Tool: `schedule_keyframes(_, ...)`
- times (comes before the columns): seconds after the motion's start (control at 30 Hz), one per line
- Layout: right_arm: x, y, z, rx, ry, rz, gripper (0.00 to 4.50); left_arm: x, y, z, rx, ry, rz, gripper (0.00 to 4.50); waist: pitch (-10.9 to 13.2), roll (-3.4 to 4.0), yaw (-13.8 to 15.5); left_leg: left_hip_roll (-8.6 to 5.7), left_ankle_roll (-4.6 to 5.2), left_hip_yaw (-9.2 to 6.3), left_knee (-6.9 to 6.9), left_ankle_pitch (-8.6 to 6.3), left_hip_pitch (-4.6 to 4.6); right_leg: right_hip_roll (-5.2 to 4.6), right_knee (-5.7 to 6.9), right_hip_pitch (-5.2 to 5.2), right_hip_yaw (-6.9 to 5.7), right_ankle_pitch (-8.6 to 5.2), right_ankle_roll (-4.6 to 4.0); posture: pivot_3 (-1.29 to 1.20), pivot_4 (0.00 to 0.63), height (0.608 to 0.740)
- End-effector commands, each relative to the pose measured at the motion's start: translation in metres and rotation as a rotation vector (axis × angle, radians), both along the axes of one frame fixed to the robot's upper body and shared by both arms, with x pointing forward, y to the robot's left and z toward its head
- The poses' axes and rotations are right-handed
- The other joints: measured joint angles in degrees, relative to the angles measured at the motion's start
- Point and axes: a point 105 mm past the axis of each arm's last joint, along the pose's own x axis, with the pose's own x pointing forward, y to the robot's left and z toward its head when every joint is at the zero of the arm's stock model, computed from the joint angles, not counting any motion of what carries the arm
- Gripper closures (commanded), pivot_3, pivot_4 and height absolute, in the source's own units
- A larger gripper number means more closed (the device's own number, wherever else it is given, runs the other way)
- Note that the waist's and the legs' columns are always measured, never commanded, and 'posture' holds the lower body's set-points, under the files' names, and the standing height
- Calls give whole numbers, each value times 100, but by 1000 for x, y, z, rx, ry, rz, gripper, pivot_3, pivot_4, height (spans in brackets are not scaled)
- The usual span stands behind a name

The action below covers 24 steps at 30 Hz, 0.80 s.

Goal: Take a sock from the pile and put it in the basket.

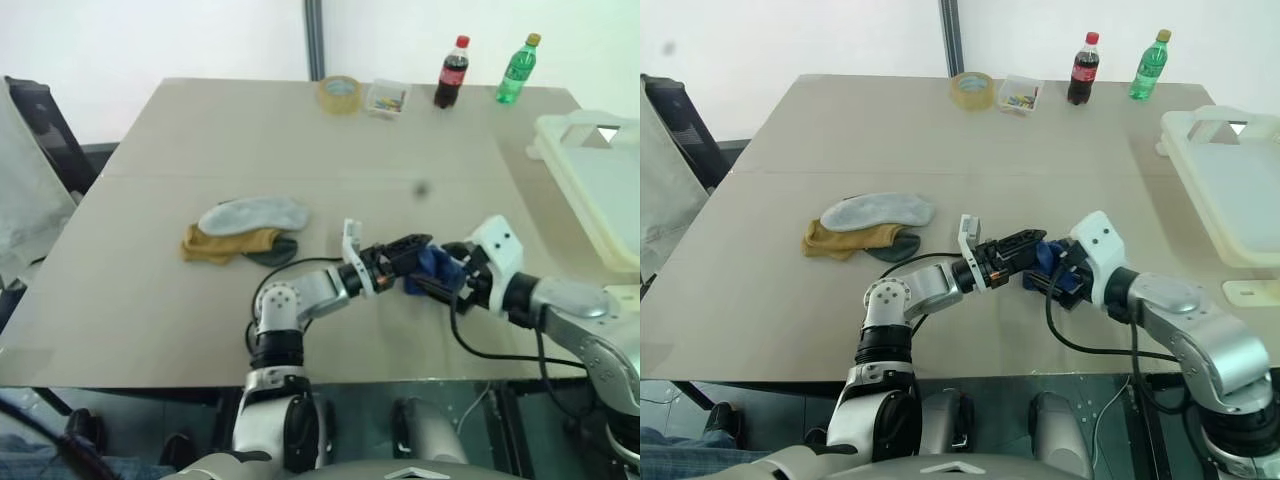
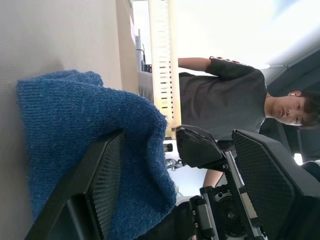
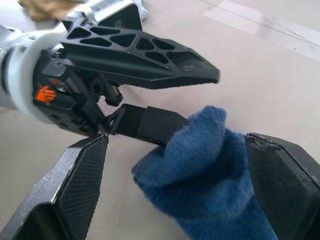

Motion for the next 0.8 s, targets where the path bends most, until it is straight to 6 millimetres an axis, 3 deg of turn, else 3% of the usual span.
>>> schedule_keyframes(0.03,17,-22,-1,-34,-23,-162,50,-2,-17,21,-48,-54,-49,824,0,0,6,-1,0,0,0,0,0,-1,0,0,0,0,0,0,150,740)
schedule_keyframes(0.27,14,-44,-21,111,175,-317,50,-3,-16,20,-47,-52,-49,824,0,1,-4,1,0,0,-3,0,0,3,0,-2,-1,0,0,0,150,740)
schedule_keyframes(0.47,5,-36,-38,312,361,-330,50,-3,-17,20,-43,-55,-52,824,1,4,-11,3,1,-1,-3,0,0,3,1,-2,-2,0,0,0,150,740)
schedule_keyframes(0.57,5,-29,-45,492,444,-341,724,-2,-16,20,-39,-58,-48,824,0,2,-12,3,1,0,-3,0,0,3,2,-2,-1,0,0,0,150,740)
schedule_keyframes(0.67,11,-25,-43,666,486,-378,1827,-2,-16,19,-36,-59,-45,824,0,5,-50,6,0,-2,-4,0,1,6,2,-2,-2,0,0,0,150,740)
schedule_keyframes(0.8,12,-22,-46,749,532,-402,3461,-1,-15,20,-35,-62,-40,824,0,9,-60,7,0,-1,-4,0,1,5,6,-4,-1,1,1,0,150,740)
